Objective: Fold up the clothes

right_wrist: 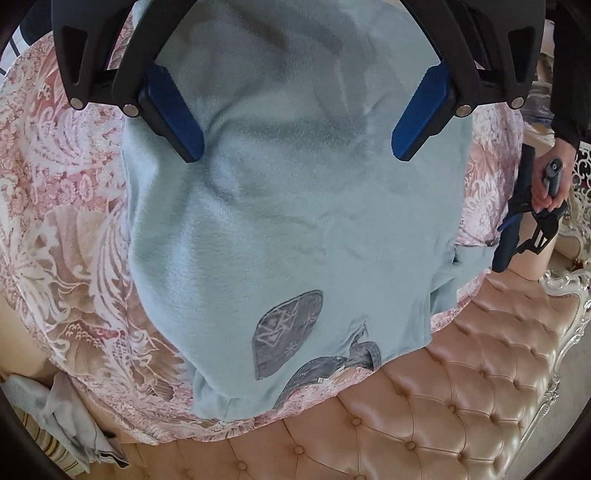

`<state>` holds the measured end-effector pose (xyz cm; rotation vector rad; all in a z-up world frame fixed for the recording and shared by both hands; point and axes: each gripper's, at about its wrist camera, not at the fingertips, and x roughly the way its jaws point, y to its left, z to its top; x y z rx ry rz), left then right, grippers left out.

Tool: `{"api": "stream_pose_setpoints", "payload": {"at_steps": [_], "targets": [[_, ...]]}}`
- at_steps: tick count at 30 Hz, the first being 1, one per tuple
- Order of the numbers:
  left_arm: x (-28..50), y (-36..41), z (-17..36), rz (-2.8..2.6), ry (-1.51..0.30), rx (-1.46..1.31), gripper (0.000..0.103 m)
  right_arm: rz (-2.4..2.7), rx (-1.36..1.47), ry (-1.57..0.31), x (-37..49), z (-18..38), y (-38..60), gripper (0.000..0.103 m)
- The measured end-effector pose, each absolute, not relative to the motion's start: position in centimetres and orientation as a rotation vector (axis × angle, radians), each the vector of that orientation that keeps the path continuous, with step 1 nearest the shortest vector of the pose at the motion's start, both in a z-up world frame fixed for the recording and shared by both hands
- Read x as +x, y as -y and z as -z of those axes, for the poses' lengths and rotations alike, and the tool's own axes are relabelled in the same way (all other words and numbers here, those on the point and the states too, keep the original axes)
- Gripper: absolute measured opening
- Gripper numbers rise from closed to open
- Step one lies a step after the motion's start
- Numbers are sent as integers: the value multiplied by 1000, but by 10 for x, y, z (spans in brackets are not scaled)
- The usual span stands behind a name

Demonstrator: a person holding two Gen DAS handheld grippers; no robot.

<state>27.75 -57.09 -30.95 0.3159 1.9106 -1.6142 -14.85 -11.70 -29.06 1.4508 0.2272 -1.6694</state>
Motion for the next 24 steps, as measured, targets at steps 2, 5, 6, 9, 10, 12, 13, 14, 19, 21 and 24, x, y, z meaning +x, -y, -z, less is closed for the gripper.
{"api": "stream_pose_setpoints", "payload": {"at_steps": [2, 5, 6, 9, 10, 12, 13, 14, 19, 21, 24], "targets": [[271, 572, 316, 1583, -1921, 323, 54, 1675, 1444, -242, -147, 290, 117, 103], [262, 575, 318, 1547, -1920, 343, 28, 1680, 1434, -252, -144, 290, 117, 103], [260, 577, 321, 1535, -1919, 337, 26, 1677, 1433, -246, -144, 289, 116, 103], [257, 581, 317, 1524, -1890, 327, 26, 1665, 1432, -245, -147, 289, 118, 103], [255, 583, 313, 1537, -1845, 345, 15, 1663, 1433, -245, -147, 290, 120, 103], [252, 585, 294, 1584, -1701, 392, 5, 1661, 1434, -240, -147, 291, 120, 103], [252, 584, 284, 1607, -1635, 401, 5, 1660, 1433, -239, -147, 291, 120, 103], [254, 582, 274, 1628, -1578, 398, 5, 1661, 1431, -239, -146, 291, 121, 103], [262, 570, 255, 1633, -1408, 431, 5, 1677, 1420, -258, -142, 290, 123, 103], [264, 568, 260, 1612, -1400, 466, 10, 1687, 1420, -262, -141, 289, 125, 103], [265, 554, 260, 1627, -1381, 494, 13, 1682, 1440, -218, -146, 284, 123, 103]]}}
